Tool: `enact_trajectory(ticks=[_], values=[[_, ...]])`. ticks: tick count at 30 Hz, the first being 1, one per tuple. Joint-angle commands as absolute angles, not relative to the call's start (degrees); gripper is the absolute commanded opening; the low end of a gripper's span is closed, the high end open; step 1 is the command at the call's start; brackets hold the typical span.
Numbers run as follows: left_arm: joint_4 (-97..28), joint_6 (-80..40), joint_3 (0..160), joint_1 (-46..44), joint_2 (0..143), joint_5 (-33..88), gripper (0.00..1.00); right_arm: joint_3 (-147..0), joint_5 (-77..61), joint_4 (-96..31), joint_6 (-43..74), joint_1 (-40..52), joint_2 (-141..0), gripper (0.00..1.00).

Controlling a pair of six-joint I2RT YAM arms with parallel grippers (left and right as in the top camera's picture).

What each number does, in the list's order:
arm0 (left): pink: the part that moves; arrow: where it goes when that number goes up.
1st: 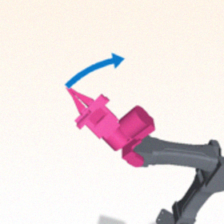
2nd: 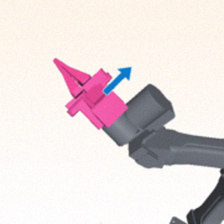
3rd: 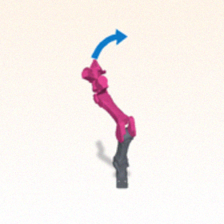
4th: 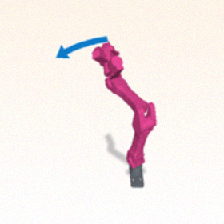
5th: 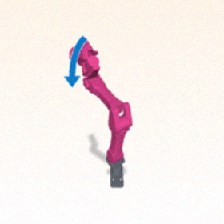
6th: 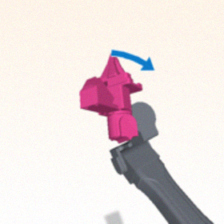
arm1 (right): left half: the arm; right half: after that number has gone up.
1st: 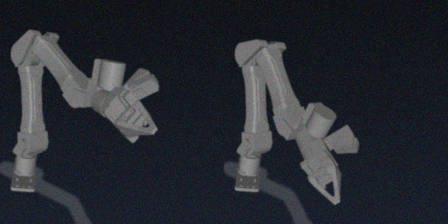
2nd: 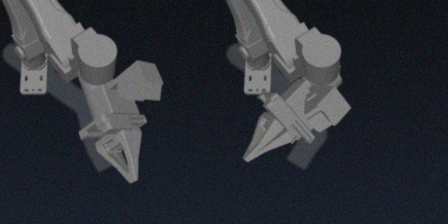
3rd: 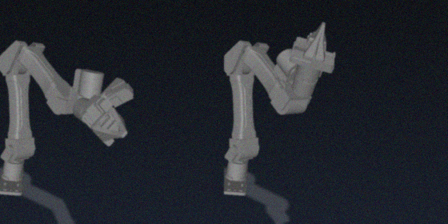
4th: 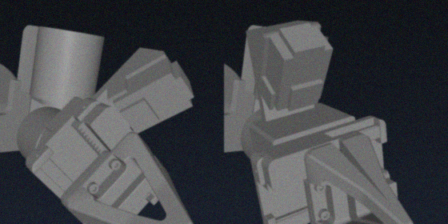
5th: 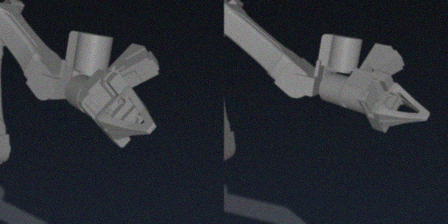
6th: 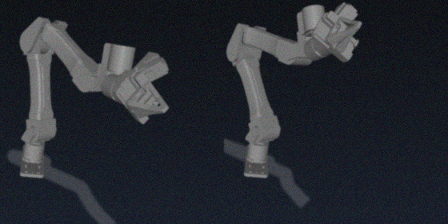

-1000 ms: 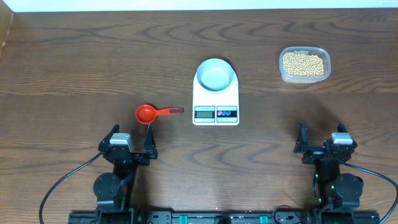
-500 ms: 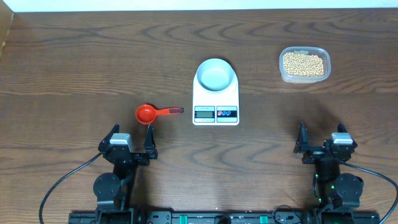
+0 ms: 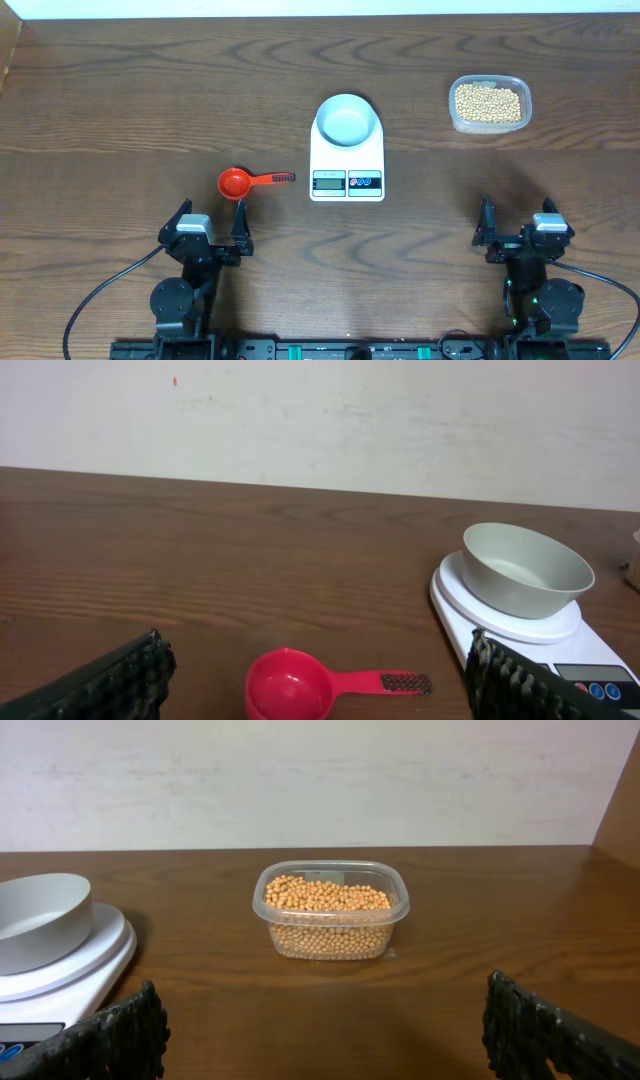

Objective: Scoop item into bowl and weigh 50g on scale

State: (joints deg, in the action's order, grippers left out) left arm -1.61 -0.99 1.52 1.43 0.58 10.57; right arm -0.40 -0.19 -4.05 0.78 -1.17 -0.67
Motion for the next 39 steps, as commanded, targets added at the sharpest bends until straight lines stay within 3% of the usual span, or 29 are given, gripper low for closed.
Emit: enact_trajectory(ticks=[1, 22, 35, 39], values=[[-2.94, 0.21, 0.23, 1.3, 0.23, 10.87, 0.95, -0.32, 0.08, -4.34, 0.14, -1.45, -0.3, 0.99], [-3.92, -3.29, 6.92, 1.32, 1.8, 10.81, 0.95, -0.32, 0.08, -4.34, 0.14, -1.45, -0.3, 0.99], [-10.09, -8.23, 28.45, 1.3, 30.7, 6.59, 0.95, -0.32, 0.08, -4.34, 0.14, -1.45, -0.3, 0.99], [-24.4, -17.58, 40.84, 1.3, 40.84, 2.28, 0.95, -0.32, 0.08, -4.34, 0.14, -1.45, -0.3, 0.99]])
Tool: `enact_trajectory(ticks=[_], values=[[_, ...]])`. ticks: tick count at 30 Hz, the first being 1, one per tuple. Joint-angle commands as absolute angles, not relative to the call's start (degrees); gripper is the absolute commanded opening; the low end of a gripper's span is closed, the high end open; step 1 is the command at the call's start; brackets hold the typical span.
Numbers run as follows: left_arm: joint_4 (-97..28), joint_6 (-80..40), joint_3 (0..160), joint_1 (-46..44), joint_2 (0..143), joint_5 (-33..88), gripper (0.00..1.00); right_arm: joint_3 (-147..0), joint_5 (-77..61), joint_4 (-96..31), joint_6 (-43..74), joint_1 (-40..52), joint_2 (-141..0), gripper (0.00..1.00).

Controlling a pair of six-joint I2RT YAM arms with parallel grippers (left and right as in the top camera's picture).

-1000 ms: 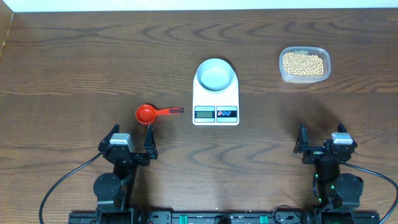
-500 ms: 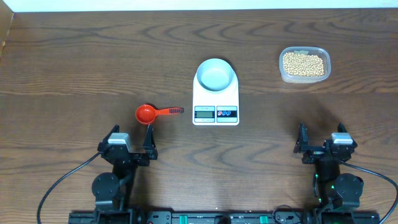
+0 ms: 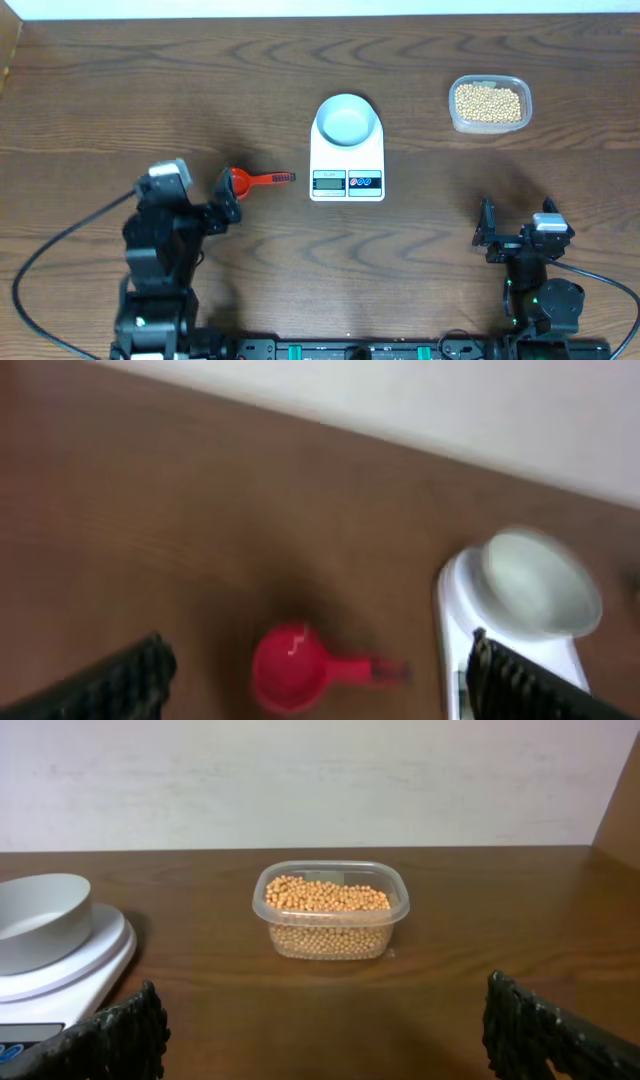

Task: Scoop item into bowl and weigh 50g on scale
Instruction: 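Move the left gripper down over the red scoop's cup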

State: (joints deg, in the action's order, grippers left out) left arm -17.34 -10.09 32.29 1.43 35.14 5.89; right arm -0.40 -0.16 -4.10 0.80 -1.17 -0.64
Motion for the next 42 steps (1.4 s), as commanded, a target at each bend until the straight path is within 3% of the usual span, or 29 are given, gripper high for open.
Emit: enact_trajectory(ticks=[1, 9, 28, 36, 42], values=[[-27.22, -18.2, 43.13, 1.3, 42.54, 2.33, 0.95, -0.32, 0.08, -4.34, 0.14, -1.45, -0.3, 0.99], [-30.44, -18.33, 46.78, 1.3, 47.07, 8.84, 0.95, -0.32, 0.08, -4.34, 0.14, -1.45, -0.3, 0.99], [-27.77, -18.39, 46.74, 1.3, 47.11, 7.53, 0.95, -0.32, 0.08, -4.34, 0.12, -1.45, -0.3, 0.99], [-27.92, -26.44, 46.74, 1.3, 49.98, 6.07, 0.95, -0.32, 0.08, -4.34, 0.14, -1.45, -0.3, 0.99], [-30.17, -34.96, 46.74, 1.3, 57.34, 1.83, 0.83, -0.32, 0.08, -4.34, 0.14, -1.45, -0.3, 0.99]])
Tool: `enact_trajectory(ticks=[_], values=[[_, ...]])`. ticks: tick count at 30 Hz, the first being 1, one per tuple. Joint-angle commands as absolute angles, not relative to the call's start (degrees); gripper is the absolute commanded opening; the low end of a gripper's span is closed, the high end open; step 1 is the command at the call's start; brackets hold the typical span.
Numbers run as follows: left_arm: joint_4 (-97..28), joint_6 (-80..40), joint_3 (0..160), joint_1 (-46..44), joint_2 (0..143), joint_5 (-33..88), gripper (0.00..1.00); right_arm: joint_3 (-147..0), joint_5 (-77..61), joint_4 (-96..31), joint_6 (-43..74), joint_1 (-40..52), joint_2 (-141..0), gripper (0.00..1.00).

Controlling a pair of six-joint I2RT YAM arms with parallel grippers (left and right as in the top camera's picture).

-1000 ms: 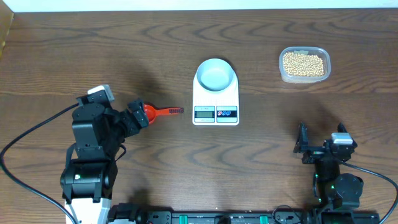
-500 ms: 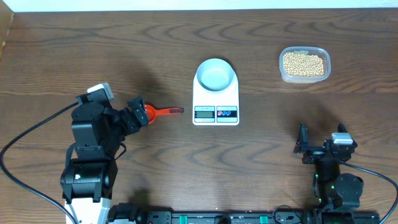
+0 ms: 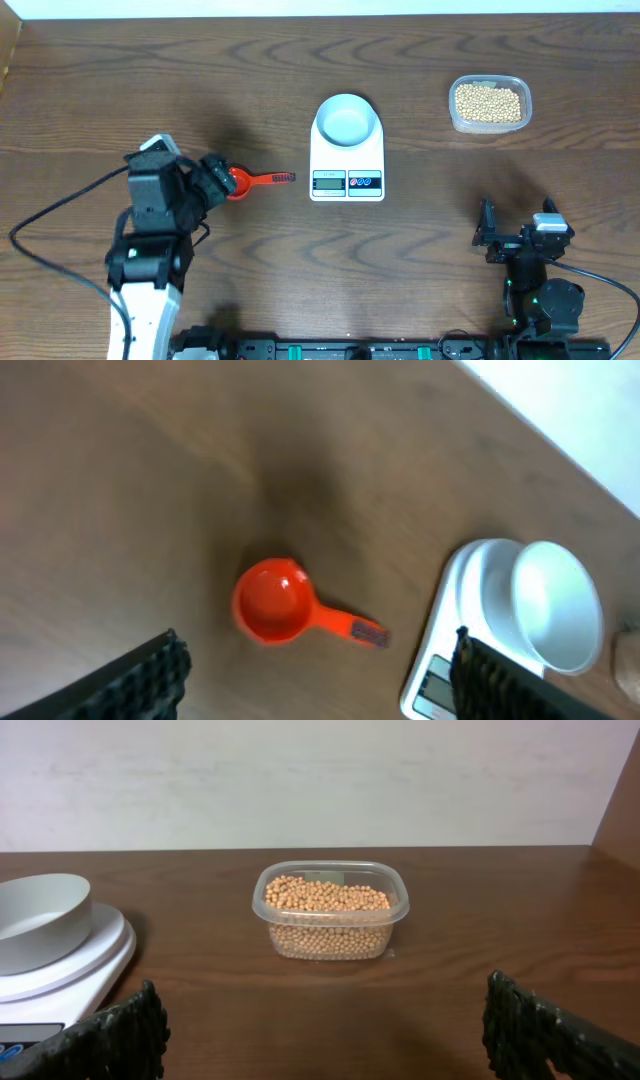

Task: Scoop item into bowl and weigh 50g on scale
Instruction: 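Move the left gripper down over the red scoop's cup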

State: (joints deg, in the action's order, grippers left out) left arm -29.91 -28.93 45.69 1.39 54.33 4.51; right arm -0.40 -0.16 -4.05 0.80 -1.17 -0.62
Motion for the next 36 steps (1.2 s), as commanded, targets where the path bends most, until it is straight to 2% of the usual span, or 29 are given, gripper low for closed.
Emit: enact_trajectory(ticks=[1, 12, 23, 30, 36], values=[[-30.17, -36.64, 46.74, 1.3, 58.92, 1.83, 0.82, -0.32, 0.08, -4.34, 0.14, -1.45, -0.3, 0.99], [-31.24, -50.81, 46.74, 1.26, 70.28, -2.04, 0.76, -0.32, 0.08, -4.34, 0.14, -1.45, -0.3, 0.99], [-27.75, -58.41, 46.74, 1.15, 82.54, -1.8, 0.73, -0.32, 0.08, -4.34, 0.14, -1.45, -0.3, 0.99], [-24.53, -61.76, 46.74, 1.08, 87.83, 1.72, 0.63, -0.32, 0.08, -4.34, 0.14, -1.45, -0.3, 0.99], [-23.0, -68.29, 46.74, -0.1, 90.98, 1.89, 0.6, -0.32, 0.08, -4.34, 0.14, -1.45, -0.3, 0.99]])
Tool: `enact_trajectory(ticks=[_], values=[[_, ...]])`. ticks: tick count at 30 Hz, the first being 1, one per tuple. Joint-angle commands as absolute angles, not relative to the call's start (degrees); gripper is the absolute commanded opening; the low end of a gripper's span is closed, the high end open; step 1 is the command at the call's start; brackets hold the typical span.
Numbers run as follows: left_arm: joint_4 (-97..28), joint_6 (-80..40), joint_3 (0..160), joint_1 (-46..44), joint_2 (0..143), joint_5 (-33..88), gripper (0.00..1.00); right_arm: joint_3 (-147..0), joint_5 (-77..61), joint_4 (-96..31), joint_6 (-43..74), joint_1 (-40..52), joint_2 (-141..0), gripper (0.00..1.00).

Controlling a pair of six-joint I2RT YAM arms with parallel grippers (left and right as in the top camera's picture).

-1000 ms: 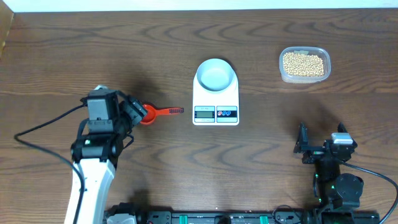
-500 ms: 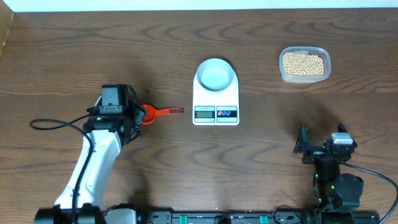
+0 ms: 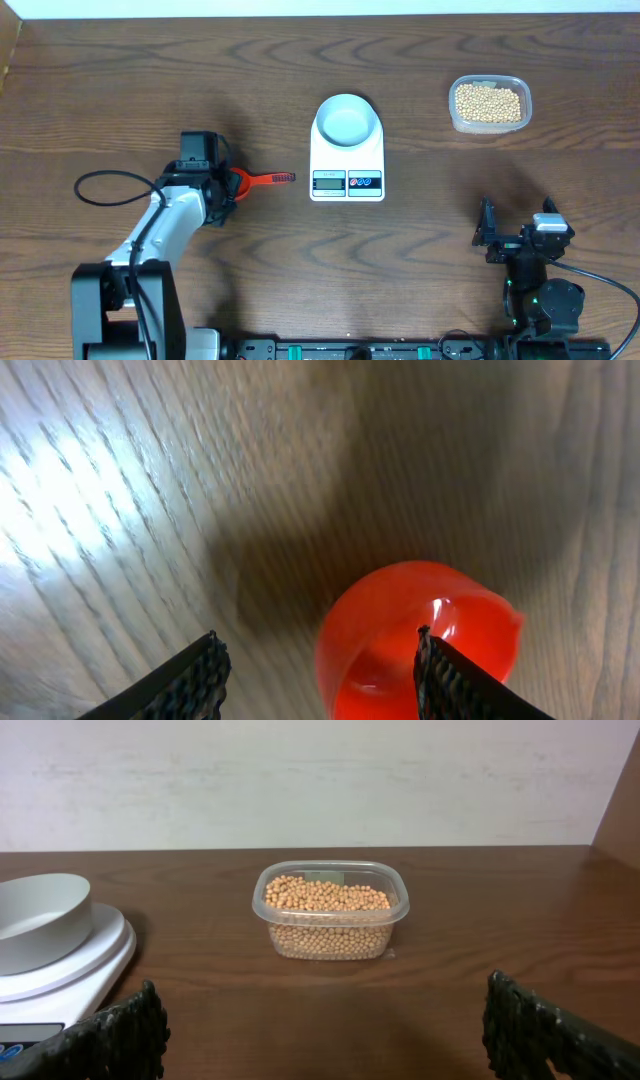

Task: Scoop item into bowl and weigh 50g on scale
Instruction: 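Move the left gripper down over the red scoop's cup, then close the left gripper on the red scoop's cup rim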

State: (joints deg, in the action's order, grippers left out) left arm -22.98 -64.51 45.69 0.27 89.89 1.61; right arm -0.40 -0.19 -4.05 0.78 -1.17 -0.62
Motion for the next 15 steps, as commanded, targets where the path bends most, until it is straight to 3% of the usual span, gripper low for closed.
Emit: enact_trajectory(ticks=[1, 15], values=[[-23.0, -68.45, 46.74, -0.1, 91.05, 1.89, 0.59, -0.32, 0.08, -4.34, 0.14, -1.45, -0.3, 0.99], [-23.0, -77.14, 46.57, -0.1, 92.27, 1.48, 0.47, -0.32, 0.08, -4.34, 0.14, -1.45, -0.3, 0.99]])
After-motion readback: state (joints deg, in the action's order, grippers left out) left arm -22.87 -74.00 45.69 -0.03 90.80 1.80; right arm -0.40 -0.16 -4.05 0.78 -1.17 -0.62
